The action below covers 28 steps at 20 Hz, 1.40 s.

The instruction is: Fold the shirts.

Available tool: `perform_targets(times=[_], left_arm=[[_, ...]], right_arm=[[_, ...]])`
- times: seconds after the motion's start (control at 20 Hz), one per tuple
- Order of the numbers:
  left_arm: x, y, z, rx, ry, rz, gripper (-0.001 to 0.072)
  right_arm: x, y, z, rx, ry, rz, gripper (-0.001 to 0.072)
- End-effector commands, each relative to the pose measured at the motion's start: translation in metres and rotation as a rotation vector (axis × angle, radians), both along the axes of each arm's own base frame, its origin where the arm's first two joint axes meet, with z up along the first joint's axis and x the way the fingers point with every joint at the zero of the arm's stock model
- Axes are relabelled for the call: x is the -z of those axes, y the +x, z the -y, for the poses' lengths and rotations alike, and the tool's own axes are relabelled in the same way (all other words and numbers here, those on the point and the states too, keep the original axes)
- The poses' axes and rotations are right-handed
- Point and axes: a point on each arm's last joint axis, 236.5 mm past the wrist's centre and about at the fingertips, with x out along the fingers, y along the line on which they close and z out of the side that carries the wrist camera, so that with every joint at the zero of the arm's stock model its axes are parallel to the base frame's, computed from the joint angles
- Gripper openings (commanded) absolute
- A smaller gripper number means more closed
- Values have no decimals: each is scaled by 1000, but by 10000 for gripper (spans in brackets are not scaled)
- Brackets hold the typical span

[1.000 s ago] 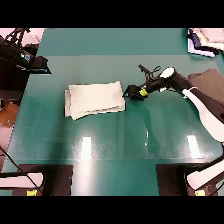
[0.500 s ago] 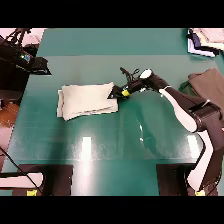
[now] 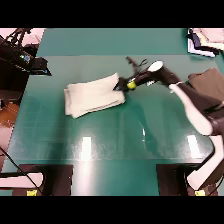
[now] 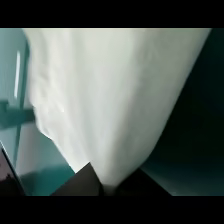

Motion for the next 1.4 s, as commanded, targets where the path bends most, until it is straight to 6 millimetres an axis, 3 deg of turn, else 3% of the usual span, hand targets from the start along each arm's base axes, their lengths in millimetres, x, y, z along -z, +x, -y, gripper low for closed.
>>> perform_targets(times=[0.0, 0.15, 0.3, 0.45, 0.55, 0.65, 0.8, 1.0, 1.1, 1.2, 1.35], left_arm=[[-4, 4, 7, 2, -34, 19, 25], [-15, 14, 26, 7, -111, 70, 25], [-13, 15, 51, 39, -133, 82, 25], [-9, 12, 76, 84, -137, 85, 25], [-8, 10, 89, 107, -139, 89, 25], [-9, 9, 97, 122, -141, 97, 25], [-9, 10, 98, 123, -140, 100, 25], [-9, 10, 97, 122, -140, 100, 24], [-9, 10, 97, 123, -140, 100, 25], [-9, 9, 97, 123, -139, 99, 25], [-8, 6, 97, 131, -137, 86, 25]], right_arm=[[-54, 27, 104, 174, -84, 134, 13], [-90, 36, 226, 383, -216, 220, 13], [-120, 34, 338, 607, -305, 290, 13], [-133, 25, 430, 805, -358, 330, 13], [-133, 18, 466, 868, -389, 350, 13], [-141, 17, 489, 894, -428, 403, 12], [-166, 19, 499, 891, -463, 476, 12], [-226, 18, 492, 846, -494, 594, 13], [-244, 12, 483, 800, -505, 610, 12], [-250, 4, 478, 778, -521, 590, 13], [-241, -18, 489, 811, -594, 465, 13]])
